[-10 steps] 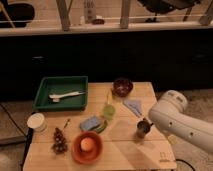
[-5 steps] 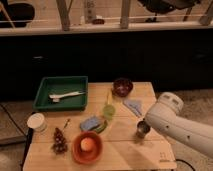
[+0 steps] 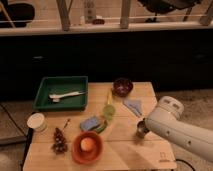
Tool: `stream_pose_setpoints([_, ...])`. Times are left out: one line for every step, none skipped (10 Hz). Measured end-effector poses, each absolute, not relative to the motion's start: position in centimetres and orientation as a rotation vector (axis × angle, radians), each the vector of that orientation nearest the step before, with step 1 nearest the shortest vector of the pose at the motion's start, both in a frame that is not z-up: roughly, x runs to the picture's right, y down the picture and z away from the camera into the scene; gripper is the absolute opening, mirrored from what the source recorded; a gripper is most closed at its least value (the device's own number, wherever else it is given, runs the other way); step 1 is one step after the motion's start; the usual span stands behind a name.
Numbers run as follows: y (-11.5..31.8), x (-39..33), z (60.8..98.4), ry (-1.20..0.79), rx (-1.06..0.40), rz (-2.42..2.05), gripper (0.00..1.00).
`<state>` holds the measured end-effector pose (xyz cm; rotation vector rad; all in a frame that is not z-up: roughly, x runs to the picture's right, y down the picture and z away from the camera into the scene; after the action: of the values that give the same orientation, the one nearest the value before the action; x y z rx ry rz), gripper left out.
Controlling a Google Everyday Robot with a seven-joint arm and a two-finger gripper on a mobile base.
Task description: Stack cups on top of each other
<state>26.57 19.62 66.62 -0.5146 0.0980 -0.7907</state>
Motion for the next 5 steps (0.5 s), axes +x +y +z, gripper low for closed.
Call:
stream_pose_setpoints([19.55, 26.71, 66.62, 0.098, -0.51, -0.799, 0.8])
stream_pose_setpoints([19.47, 26.84, 66.58, 0.099, -0.503, -0.81, 0.8])
stream_pose_setpoints([19.29, 26.82, 66.61, 0.097, -0.493, -0.822, 0.8])
stream_pose_setpoints([19.26, 26.84, 66.65, 0.095, -0.489, -0.833, 0.8])
stream_pose_setpoints([19.15, 26.88, 66.67, 0.094, -0.482, -0.846, 0.8])
